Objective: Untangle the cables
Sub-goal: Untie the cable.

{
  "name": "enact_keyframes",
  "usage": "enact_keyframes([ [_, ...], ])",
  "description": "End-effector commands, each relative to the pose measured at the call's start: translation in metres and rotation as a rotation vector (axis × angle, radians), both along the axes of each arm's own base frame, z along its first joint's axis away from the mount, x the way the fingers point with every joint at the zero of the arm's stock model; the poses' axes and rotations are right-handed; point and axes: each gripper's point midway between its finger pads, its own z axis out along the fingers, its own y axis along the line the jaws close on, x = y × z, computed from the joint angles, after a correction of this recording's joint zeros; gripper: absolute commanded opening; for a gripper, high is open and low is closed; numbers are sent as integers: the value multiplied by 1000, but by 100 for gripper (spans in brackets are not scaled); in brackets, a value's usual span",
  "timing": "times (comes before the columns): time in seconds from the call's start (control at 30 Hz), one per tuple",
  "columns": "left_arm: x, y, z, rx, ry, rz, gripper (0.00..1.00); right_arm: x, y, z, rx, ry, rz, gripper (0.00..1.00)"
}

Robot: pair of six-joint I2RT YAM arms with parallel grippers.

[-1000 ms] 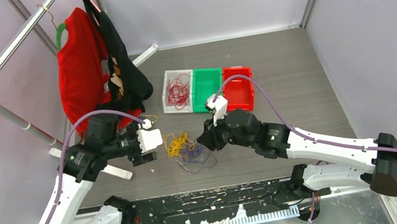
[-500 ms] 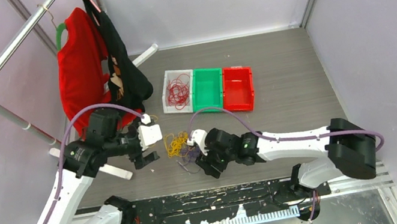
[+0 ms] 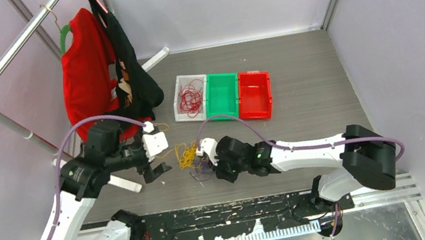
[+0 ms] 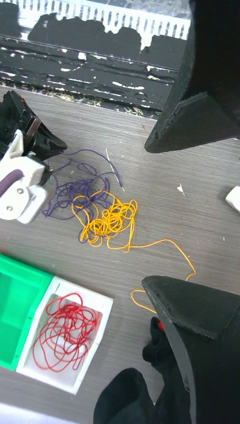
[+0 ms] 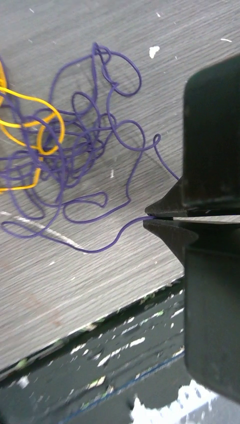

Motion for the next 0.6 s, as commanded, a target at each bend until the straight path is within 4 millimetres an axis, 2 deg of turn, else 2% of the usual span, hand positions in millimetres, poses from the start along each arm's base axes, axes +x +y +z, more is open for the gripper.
enact_keyframes([
  [0.0, -10, -3, 21, -105, -51, 6, 92, 4, 31, 67, 267, -66, 8, 1],
  [0.17, -30, -5, 14, -128, -13, -55, 92, -7, 40, 133, 462, -69, 39, 1],
  [0.27, -32, -8, 12, -140, -9, -77, 90, -15, 46, 173, 557, -66, 81, 1],
  [0.47, -25, -23, 29, -195, -68, -149, 88, -26, 59, 209, 613, -23, 152, 1],
  [0.57, -24, -31, 35, -201, -54, -188, 81, -28, 68, 225, 640, -15, 178, 1],
])
